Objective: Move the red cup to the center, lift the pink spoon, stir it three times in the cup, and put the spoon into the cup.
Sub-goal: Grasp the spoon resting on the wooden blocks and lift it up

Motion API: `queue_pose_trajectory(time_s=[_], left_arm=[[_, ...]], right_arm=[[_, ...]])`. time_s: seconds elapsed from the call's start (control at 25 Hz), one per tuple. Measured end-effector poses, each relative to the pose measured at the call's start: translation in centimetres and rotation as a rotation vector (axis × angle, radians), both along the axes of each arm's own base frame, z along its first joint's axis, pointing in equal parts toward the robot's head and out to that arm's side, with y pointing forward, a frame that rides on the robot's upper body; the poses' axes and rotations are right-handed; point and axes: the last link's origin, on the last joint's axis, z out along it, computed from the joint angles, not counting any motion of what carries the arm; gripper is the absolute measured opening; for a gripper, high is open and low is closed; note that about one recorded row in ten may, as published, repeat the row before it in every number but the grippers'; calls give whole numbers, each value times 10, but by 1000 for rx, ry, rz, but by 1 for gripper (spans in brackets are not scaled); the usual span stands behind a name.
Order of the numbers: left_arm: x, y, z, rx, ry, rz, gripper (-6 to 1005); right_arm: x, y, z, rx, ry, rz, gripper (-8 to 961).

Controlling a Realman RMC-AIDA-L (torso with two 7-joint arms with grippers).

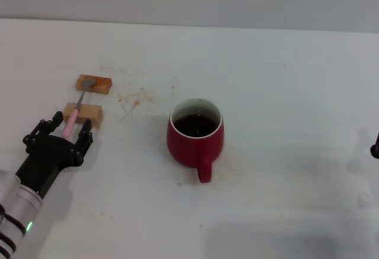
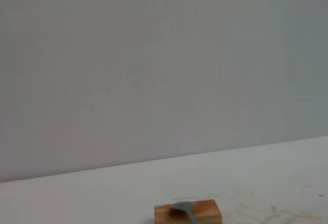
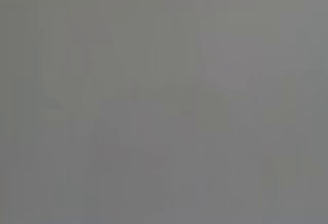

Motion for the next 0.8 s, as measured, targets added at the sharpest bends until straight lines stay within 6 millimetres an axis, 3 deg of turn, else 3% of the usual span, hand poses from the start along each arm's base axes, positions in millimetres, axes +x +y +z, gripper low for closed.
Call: queue_pose_trajectory(time_s=[0.2, 0.8], left_arm=[[-1, 2, 0, -5, 3, 7, 594], [-3, 1, -1, -1, -12, 35, 562]], right_arm=[[-1, 1, -1, -5, -2, 7, 1], [0, 4, -2, -22, -8, -1, 0]])
